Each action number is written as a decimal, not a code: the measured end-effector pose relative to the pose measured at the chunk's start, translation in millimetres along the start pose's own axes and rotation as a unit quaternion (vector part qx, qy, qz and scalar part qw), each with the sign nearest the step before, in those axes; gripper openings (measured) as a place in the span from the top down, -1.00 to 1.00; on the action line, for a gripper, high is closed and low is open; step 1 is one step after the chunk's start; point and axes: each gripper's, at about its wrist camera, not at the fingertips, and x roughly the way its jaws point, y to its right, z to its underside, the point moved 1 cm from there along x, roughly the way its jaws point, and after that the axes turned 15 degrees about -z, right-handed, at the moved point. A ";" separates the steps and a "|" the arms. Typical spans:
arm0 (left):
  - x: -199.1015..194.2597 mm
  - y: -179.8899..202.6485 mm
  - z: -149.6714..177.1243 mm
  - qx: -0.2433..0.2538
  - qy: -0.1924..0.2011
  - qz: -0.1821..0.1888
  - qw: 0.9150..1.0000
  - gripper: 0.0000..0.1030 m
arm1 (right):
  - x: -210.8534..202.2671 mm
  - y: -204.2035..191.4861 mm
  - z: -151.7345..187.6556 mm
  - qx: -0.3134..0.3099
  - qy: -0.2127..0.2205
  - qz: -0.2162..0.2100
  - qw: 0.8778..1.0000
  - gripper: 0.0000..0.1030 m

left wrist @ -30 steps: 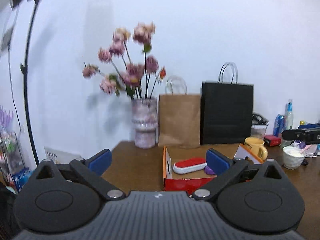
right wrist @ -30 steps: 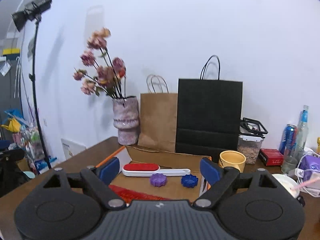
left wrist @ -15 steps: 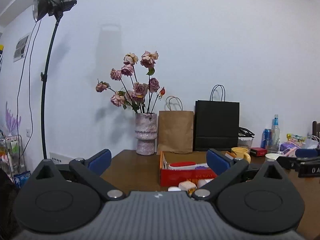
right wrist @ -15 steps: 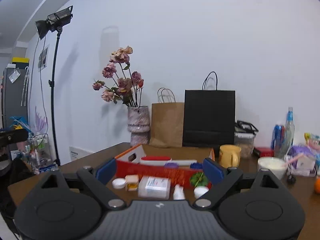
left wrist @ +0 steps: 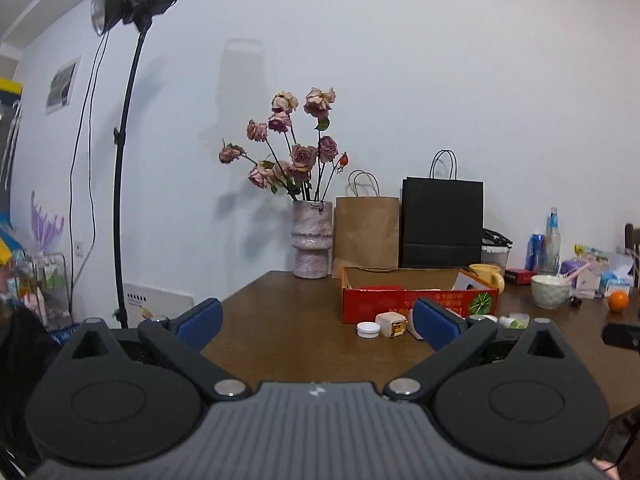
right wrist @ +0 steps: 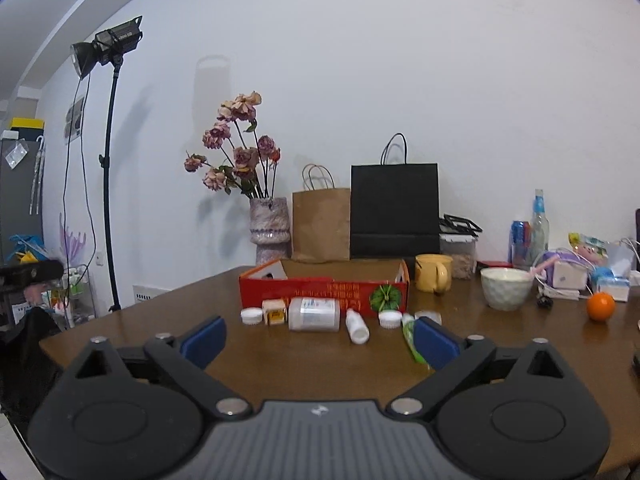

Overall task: Organize rigid objects
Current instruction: 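Move both grippers down toward the white cap and cream square plug, then grasp the white bottle cap with the left gripper while the right grasps the cream plug, then carry the white cap with the left gripper while the right carries the plug over the box, then open the left gripper to drop the white cap while the right releases the plug, then pull both grippers back from the box toward the loose bottles, then grasp the white spray bottle with the left gripper while the right grasps the clear tape roll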

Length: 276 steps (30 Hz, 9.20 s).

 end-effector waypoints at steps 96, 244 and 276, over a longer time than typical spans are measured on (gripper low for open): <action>38.3 76.8 -10.7 0.020 -0.083 0.110 0.990 0.22 | 83.7 14.6 -41.0 -0.009 -0.106 -0.049 0.993 0.27; 4.5 82.6 12.3 0.046 -0.071 0.102 0.991 -0.62 | 8.2 29.3 5.1 0.036 -0.034 0.031 0.998 -0.63; 224.6 306.3 30.4 0.062 -0.256 0.186 0.947 -0.29 | 189.9 201.8 -47.8 0.023 -0.134 -0.007 0.991 -0.19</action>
